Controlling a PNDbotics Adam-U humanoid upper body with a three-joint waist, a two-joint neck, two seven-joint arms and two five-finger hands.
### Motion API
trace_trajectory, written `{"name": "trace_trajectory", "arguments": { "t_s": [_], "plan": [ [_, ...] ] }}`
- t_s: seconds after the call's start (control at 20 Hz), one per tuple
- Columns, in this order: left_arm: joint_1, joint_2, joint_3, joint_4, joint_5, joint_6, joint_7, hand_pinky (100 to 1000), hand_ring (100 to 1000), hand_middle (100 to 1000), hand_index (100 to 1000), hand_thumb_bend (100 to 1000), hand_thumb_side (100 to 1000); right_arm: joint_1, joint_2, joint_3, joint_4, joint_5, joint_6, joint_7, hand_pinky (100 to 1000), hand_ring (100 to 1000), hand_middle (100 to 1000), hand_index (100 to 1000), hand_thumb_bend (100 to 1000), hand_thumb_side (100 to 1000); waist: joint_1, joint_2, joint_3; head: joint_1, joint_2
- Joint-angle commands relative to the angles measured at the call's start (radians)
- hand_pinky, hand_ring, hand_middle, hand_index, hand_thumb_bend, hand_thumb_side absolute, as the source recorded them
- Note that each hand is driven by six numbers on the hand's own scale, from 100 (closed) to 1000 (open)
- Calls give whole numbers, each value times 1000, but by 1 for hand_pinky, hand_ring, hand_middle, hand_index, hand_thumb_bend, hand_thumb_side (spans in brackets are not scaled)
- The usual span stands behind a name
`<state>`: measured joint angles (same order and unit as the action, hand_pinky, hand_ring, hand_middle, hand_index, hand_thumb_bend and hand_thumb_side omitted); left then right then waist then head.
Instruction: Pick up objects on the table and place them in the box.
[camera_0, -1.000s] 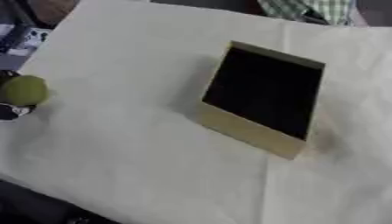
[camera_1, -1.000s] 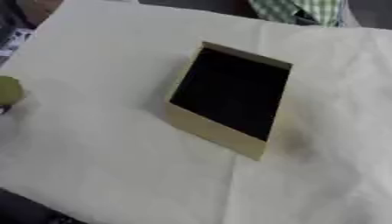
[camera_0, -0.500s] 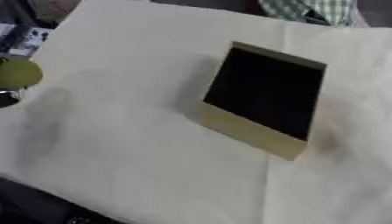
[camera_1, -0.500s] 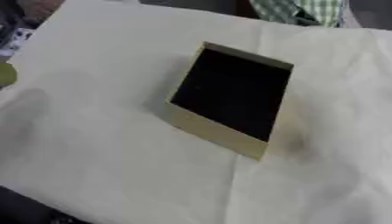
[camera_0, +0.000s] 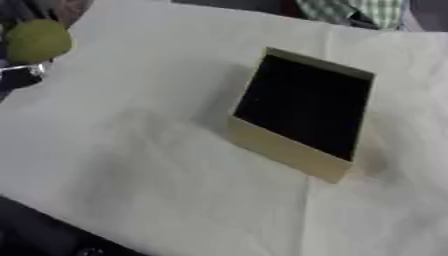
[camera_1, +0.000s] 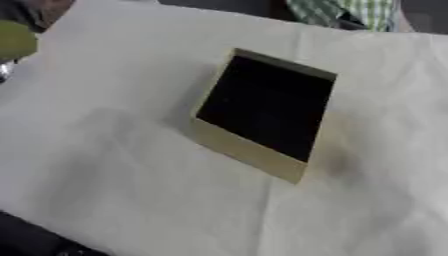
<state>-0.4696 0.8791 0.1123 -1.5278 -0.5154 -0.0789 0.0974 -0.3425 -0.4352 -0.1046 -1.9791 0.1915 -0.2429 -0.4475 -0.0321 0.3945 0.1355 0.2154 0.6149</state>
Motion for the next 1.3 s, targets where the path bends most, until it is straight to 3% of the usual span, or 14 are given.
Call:
{"name": "trace_trajectory", "arguments": {
  "t_s": [0.05, 0.4, 0.65, 0.8, 1.0, 1.3],
  "plan": [
    [-72, -17, -35, -135, -3, -7, -25, 471, 492, 421, 611, 100, 100, -9, -23, -7, -21, -3, 0, -1, 849, 808, 750, 804, 100, 657, 7, -29, 1, -24, 9],
    [-286, -268, -146, -216, -34, -19, -105, 458, 480, 405, 594, 100, 100, -15, -25, -1, -21, -9, -5, 7, 849, 807, 750, 805, 100, 651, 8, -42, 1, -142, 34],
    [-346, -436, -184, -203, -92, -22, -146, 454, 475, 395, 584, 100, 100, -16, -22, -3, -21, -11, -7, 4, 849, 807, 750, 805, 100, 650, 7, -44, -9, -210, 44],
    [-365, -520, -207, -179, -142, -36, -176, 457, 470, 385, 552, 100, 100, -19, -20, -2, -21, -12, -7, 5, 848, 807, 750, 805, 100, 649, 5, -46, -13, -228, 51],
    [-390, -580, -236, -123, -189, -60, -226, 470, 470, 383, 548, 100, 100, -20, -19, -1, -21, -14, -7, 7, 848, 806, 750, 805, 100, 647, 6, -49, -29, -229, 61],
    [-408, -606, -263, -56, -231, -101, -262, 473, 469, 382, 548, 100, 100, -21, -17, 1, -21, -16, -7, 10, 848, 806, 751, 805, 100, 647, 5, -50, -36, -228, 67]
  ]
}}
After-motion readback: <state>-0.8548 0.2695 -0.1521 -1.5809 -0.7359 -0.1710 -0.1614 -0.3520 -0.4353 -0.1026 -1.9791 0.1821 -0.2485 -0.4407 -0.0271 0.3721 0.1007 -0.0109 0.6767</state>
